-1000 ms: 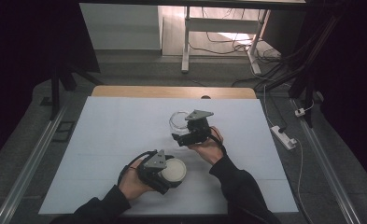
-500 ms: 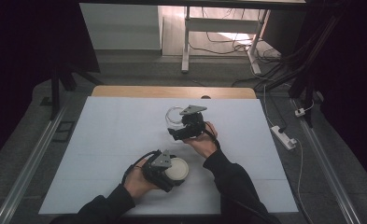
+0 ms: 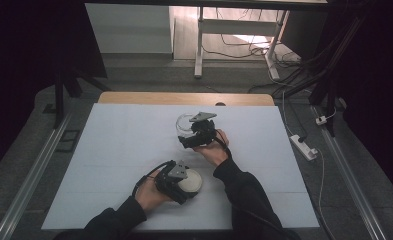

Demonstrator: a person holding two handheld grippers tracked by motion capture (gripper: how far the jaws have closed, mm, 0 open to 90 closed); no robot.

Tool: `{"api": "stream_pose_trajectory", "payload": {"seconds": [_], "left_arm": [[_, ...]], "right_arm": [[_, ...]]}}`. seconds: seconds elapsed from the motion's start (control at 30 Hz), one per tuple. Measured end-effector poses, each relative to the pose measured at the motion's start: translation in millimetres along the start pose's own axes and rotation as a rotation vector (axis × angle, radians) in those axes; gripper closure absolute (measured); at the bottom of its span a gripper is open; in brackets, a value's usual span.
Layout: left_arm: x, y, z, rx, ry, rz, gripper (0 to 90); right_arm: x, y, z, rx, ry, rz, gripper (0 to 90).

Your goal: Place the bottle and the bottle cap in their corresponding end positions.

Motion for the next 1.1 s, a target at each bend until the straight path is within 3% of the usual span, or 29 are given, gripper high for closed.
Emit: {"api": "stream_pose_trajectory", "payload": {"seconds": [0.33, 0.53, 0.87, 1.1], "left_arm": [[2.2, -1.8, -3.2, -0.010, 0.003, -0.022, 8.2], [4.3, -4.0, -4.8, -0.014, 0.007, -0.060, 7.9], [4.2, -5.3, -6.3, -0.047, -0.009, -0.067, 7.6], [3.7, -4.9, -4.9, -0.035, -0.019, -0.060, 4.4]], "right_arm": [[4.6, -5.4, 1.5, 0.005, 0.006, -0.003, 6.6], [3.8, -7.4, 2.6, 0.001, 0.015, -0.005, 6.5], [2.9, -8.8, 3.1, 0.018, 0.019, -0.019, 6.2], [2.1, -7.7, 3.7, 0.055, 0.052, -0.013, 4.0]]}}
Point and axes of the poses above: each handheld gripper's, and its own axes: x roughly forward along the jaws, y roughly out of its top, z roughly to its right, the point moved 8 cm from there along x, roughly forward along the jaws, and after that the axes turned 8 degrees about -y, right-handed, at the moved point
